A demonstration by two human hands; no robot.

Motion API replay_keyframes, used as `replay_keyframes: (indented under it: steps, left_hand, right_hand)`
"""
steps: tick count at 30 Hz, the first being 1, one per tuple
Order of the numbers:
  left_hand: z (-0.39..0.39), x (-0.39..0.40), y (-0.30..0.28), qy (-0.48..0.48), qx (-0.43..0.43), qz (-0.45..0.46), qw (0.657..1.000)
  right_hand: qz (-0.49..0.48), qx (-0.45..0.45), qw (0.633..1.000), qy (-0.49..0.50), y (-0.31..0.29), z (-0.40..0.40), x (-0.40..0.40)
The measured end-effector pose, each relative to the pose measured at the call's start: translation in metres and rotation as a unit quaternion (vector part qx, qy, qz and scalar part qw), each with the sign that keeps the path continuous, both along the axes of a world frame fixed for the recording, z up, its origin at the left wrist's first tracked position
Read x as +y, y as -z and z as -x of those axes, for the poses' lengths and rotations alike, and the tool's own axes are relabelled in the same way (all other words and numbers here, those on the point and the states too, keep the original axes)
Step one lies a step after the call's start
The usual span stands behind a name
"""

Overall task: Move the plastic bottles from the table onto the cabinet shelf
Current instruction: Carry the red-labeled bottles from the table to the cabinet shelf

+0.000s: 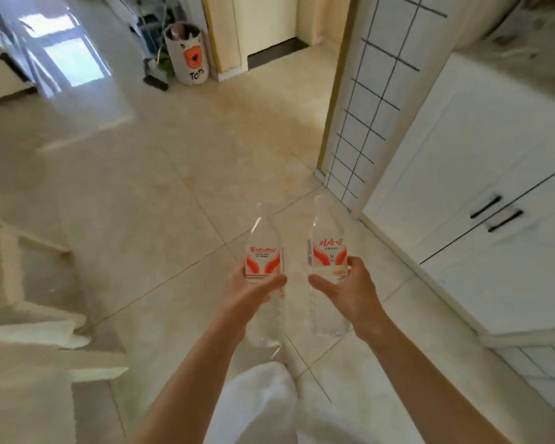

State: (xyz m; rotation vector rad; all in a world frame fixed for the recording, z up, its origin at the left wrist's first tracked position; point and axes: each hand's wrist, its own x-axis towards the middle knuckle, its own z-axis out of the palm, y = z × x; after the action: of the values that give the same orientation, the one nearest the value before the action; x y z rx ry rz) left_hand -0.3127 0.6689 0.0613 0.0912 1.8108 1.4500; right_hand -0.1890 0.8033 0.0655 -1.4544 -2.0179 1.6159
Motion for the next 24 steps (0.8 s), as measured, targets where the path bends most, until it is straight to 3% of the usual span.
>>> replay_keyframes:
  steps: [7, 13, 24]
  left_hand:
    - [0.029, 0.117, 0.008, 0.143, 0.004, -0.001, 0.990]
    - [0.002, 0.208, 0.014, 0.239, -0.005, 0.017, 0.971]
    - [-0.101, 0.391, 0.006, 0.290, 0.031, -0.002, 0.957]
  right_hand:
    - [-0.001, -0.007, 0.990, 0.137, -0.004, 0.002, 0.069]
    - [-0.003, -0.021, 0.966, 0.256, -0.003, -0.039, 0.128]
    - [-0.035, -0.015, 0.943, 0.332, -0.016, -0.152, 0.286]
